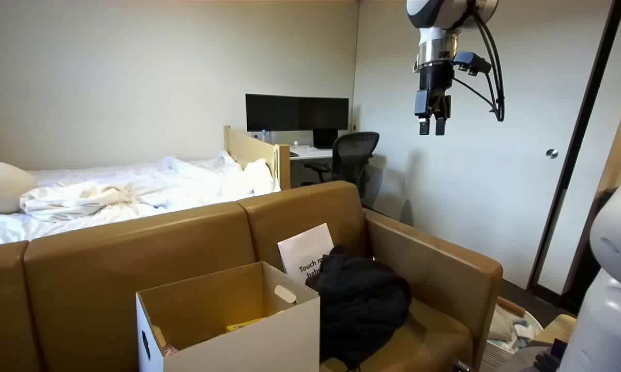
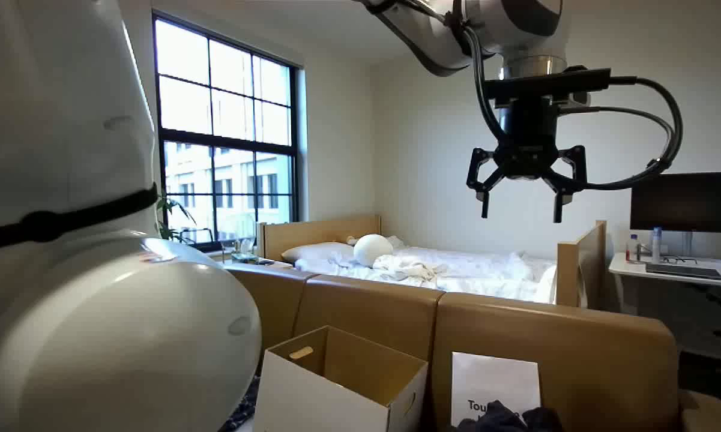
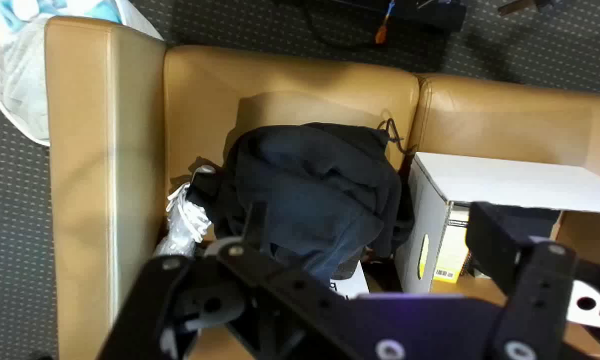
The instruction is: Put the black jersey inside the box
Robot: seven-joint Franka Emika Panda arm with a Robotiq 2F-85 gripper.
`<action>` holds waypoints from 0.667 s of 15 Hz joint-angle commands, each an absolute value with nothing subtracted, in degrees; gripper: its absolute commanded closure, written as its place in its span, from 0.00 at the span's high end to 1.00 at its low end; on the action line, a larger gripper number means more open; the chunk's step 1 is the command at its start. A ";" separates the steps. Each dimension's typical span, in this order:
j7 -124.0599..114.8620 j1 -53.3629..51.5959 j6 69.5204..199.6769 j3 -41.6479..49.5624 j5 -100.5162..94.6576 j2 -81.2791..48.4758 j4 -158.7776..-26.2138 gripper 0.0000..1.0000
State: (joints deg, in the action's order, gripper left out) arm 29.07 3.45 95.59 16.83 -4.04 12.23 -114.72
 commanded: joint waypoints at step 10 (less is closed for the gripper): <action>29.05 4.83 94.65 15.38 -2.94 10.70 -112.85 1.00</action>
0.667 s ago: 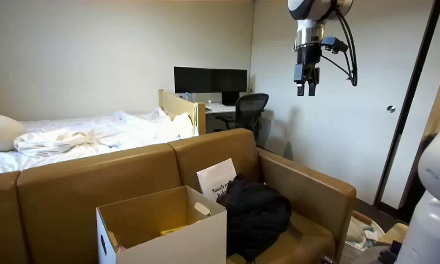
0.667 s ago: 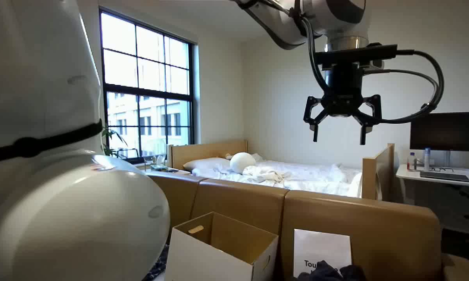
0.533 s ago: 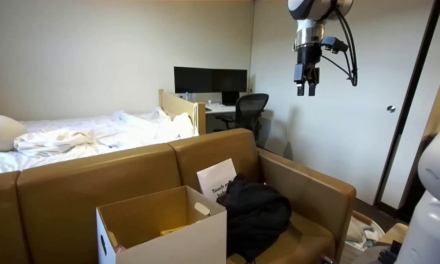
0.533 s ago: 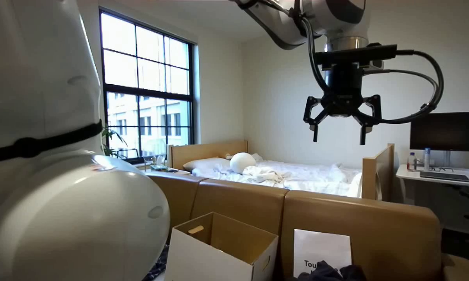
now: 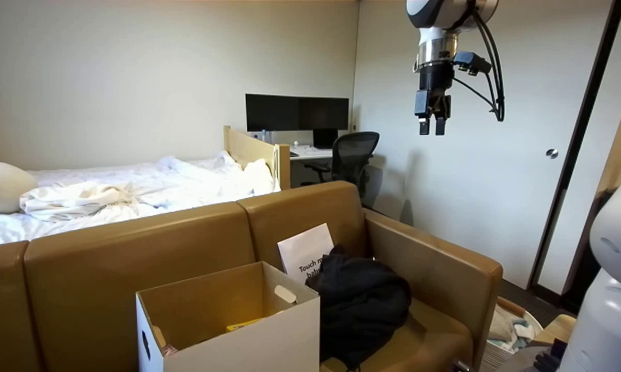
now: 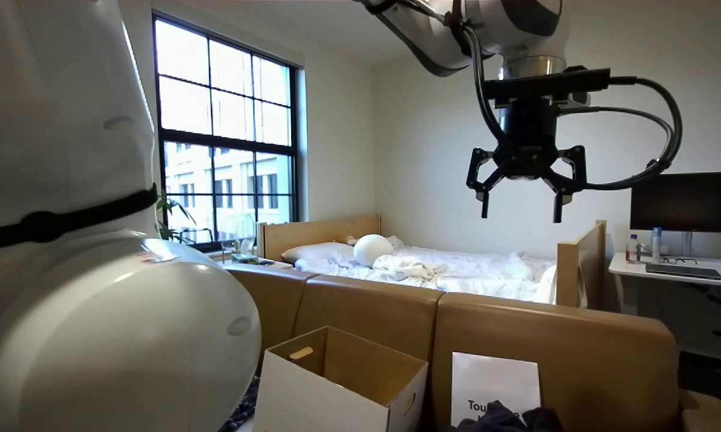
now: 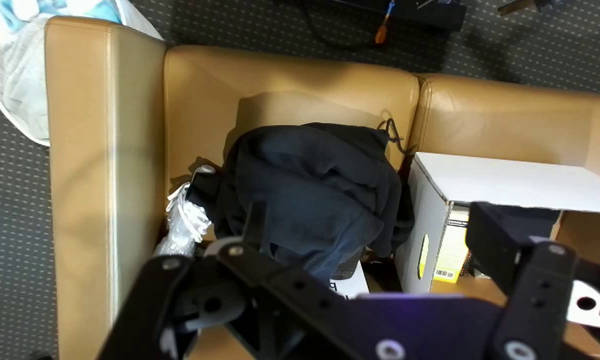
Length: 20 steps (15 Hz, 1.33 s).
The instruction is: Put the black jersey inside the box
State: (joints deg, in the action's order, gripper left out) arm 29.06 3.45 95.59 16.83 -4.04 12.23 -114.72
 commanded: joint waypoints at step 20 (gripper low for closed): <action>30.59 11.36 109.56 4.49 10.62 -28.22 -90.69 1.00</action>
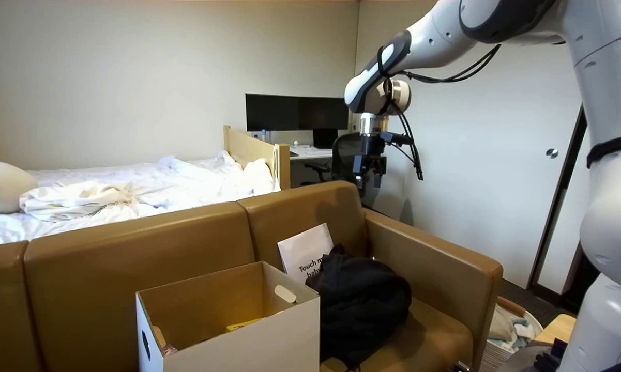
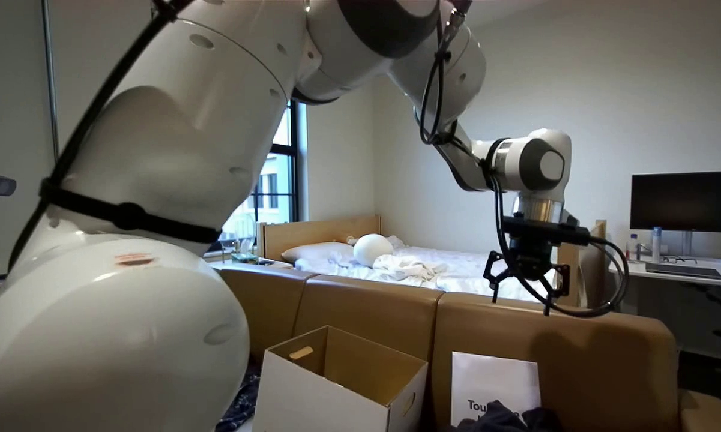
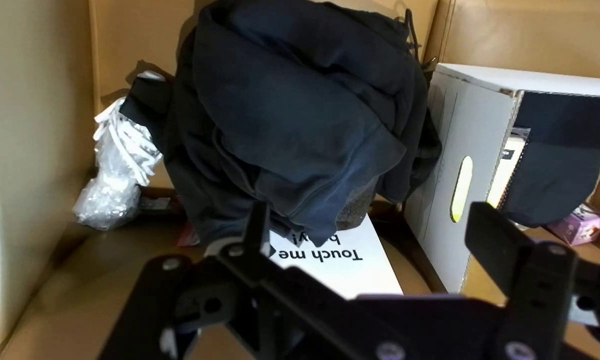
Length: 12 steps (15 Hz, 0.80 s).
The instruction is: Put the black jersey inside the box
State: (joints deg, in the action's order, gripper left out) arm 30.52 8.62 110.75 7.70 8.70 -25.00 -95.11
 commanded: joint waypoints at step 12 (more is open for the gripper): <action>23.14 13.08 121.68 -0.03 13.84 -49.33 -77.29 1.00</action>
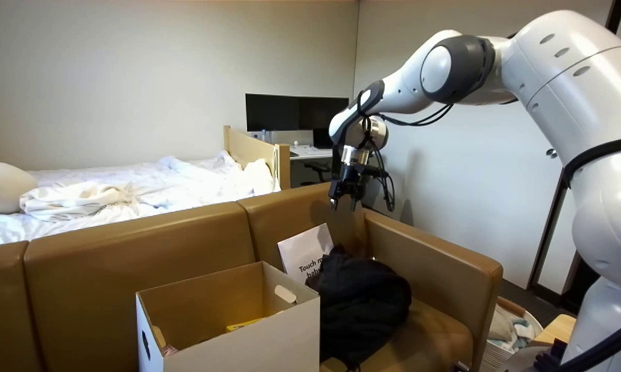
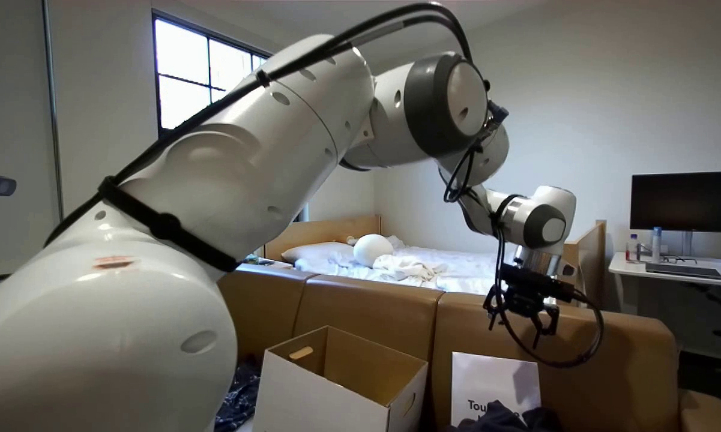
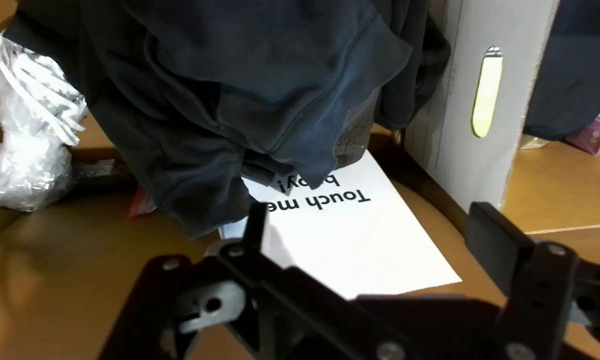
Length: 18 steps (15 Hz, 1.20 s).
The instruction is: Put the black jersey inside the box
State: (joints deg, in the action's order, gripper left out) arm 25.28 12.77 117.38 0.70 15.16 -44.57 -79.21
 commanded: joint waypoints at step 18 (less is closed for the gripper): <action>14.18 7.74 122.57 1.71 3.00 -65.83 -69.75 1.00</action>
